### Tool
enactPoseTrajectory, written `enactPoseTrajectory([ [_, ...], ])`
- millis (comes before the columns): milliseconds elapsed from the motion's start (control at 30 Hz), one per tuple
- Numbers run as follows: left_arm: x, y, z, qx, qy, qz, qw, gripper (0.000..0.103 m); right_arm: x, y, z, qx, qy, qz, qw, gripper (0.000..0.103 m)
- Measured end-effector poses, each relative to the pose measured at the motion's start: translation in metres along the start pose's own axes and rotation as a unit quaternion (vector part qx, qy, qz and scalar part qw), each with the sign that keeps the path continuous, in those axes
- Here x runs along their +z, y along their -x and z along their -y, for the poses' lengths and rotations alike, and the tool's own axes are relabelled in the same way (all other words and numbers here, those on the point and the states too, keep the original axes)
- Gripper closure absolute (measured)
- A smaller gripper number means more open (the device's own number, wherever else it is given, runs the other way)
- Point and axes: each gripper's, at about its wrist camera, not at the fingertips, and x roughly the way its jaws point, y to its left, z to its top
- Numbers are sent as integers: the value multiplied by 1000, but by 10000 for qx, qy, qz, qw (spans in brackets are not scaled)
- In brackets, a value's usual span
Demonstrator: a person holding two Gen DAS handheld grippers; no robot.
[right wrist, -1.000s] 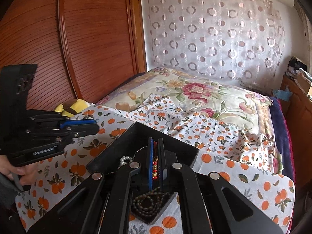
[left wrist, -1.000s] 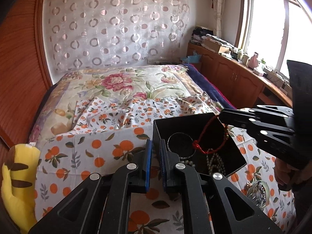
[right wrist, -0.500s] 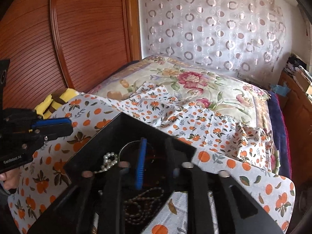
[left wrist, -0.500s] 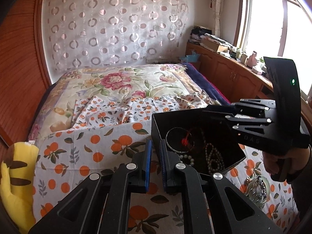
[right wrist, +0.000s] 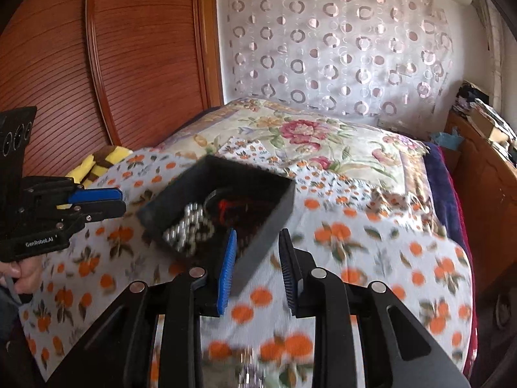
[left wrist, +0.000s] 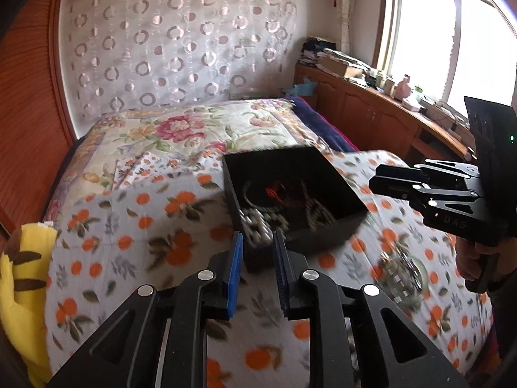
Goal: Organize jewelry
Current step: 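Close the right tool on the purple flower hair clip while the left tool nears the wooden beads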
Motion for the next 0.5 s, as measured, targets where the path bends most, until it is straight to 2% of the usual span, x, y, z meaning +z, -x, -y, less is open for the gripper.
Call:
enactPoseTrajectory([
  [233,-35,14,26,-117,-180,-159,9996,82,-38,31,1,-145,-192,-1,9997,74],
  [267,-40,16,29,-125,-199,-182,9996,79,-44,35,2,-152,-248,-18,9996,74],
  [300,-44,18,31,-128,-223,-195,9995,76,-46,37,4,-150,-281,-32,9995,74],
  [500,-69,25,43,-93,-319,-316,9990,75,-67,39,-1,-158,-328,-236,9991,74],
])
